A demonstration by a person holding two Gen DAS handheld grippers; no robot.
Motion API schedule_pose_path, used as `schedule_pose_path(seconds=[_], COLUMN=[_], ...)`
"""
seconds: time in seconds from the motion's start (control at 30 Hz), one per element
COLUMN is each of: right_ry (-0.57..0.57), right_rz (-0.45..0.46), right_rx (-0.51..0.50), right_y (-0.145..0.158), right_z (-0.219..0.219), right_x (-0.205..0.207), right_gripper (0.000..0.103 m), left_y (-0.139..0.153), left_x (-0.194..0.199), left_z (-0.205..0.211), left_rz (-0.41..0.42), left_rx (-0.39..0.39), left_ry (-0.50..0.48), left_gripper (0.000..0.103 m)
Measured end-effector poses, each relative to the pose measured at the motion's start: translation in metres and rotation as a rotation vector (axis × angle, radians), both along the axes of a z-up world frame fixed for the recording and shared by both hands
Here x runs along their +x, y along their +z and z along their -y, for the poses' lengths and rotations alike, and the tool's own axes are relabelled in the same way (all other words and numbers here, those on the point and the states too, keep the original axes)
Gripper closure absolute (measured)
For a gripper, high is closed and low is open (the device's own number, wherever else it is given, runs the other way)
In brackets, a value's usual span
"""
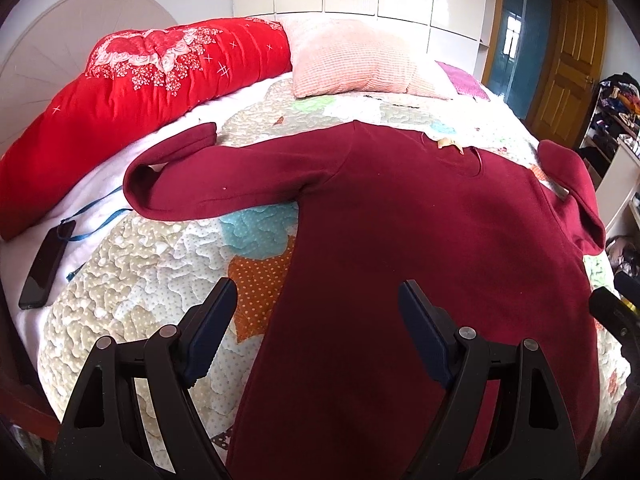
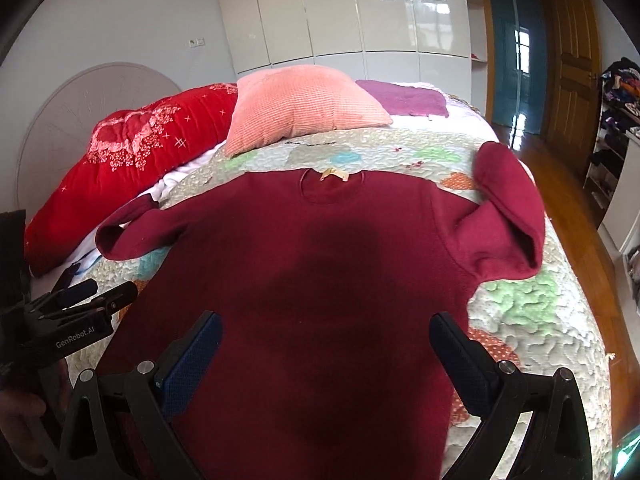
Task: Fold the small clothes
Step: 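Move both tools over the spread dark red sweatshirt toward its sleeve, then grasp the sweatshirt sleeve with the left tool and lift it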
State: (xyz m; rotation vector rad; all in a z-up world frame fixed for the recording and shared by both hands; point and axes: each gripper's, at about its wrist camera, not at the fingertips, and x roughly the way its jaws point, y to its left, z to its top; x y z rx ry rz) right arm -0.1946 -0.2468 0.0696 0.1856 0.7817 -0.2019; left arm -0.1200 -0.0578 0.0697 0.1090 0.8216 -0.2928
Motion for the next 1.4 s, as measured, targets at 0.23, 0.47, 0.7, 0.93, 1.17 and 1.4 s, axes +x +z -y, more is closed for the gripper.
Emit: schedule_pose_path(seconds=[0.23,0.47,0.7,0.93,1.17,1.4], right_ry=[-0.014,-0.017,-0.011,-0.015,-0.021,-0.018], right_rz=[-0.069,-0.100,-0.113,-0.127,-0.158,-0.154], right_rx=[0.014,-0.022,-0.047,-0.014,-0.019,-0.021], right_y=[-0.027,-0.041,-0.054,-0.066,-0.078,-0.082], right_z=[-0.006,-0.017,-0.028,-0.029,-0.028,-0.027], right_x=[0.034,0.064,0.096,0.109,0.114,0.113], right_gripper=[0.001,0.000,0.001,0.001,0.000,0.000], left_y=[-0.013,-0.023,-0.023,-0.027,-0.026,-0.008], left_x=[0.015,0.034,0.066,0.081,0.094,0.127], left_z=[-0.003,-0.008,-0.027,-0.037,-0.056,-0.095], left_rz=[-0.023,-0.043,-0.052,-0.065,-0.046,0.041], left_rx=[0.000,-0.004,-0.041,-0.050,-0.025,0.075], left_ry=[0.021,0.047,0.131,0.164,0.204,0.289], left_gripper=[0.020,0.020,0.020,0.020,0.020,0.020])
